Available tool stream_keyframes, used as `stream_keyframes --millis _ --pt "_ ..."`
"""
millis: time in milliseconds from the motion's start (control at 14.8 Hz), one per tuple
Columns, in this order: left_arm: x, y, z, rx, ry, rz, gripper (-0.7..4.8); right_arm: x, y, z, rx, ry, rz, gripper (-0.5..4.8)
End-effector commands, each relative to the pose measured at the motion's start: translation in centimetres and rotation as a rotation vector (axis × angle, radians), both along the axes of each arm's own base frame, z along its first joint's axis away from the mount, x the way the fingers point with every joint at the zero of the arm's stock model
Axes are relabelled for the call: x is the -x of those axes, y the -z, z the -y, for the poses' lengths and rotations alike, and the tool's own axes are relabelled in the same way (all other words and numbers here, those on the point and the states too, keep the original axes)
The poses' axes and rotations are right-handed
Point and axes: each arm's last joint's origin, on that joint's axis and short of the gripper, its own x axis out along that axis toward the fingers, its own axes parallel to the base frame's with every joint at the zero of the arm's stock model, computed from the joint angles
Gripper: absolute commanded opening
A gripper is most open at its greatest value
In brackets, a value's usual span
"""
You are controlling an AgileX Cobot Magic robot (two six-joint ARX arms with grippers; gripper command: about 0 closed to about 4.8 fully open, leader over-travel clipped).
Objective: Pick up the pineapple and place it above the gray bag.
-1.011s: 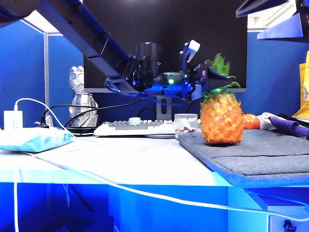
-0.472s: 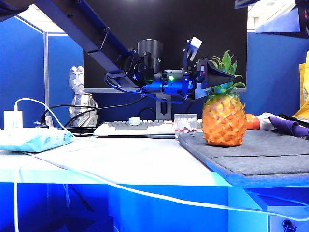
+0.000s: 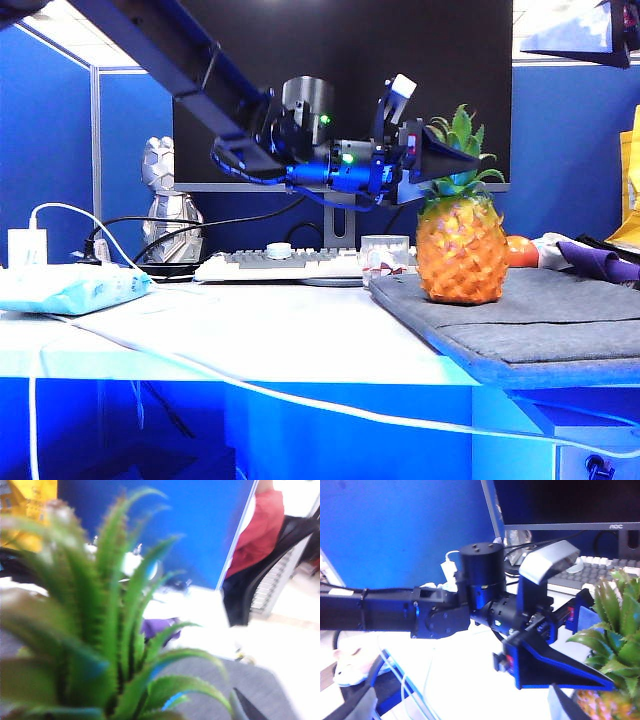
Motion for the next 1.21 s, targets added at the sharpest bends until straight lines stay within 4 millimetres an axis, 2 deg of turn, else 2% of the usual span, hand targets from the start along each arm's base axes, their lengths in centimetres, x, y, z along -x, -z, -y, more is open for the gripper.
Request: stream_keyframes --millis 67,270,539,877,1214 --pt "0.0 1.2 -0.6 -0.122 -0.071 -0.002 4.79 0.2 -1.0 -0.1 -0.026 -0.025 0.059 4.79" --pt "-0.3 0.3 -1.4 -0.120 -0.104 0.014 4.79 0.2 -1.2 -0.1 -0.037 -0.033 0.071 4.79" --pt "0.4 -2.2 -1.5 -0.094 -0.065 0.042 4.79 0.2 -1.2 -0.1 -0.037 -0.032 0.072 4.79" --pt "1.2 -2.4 -0.5 -0.102 -0.049 0.040 4.79 0.3 -1.4 -0.1 -0.054 -0.048 0.073 4.79" --pt "1.5 -3.5 -0.8 -0.149 -0.104 0.111 4.79 0.4 -1.6 -0.2 -0.053 -0.070 0.088 4.79"
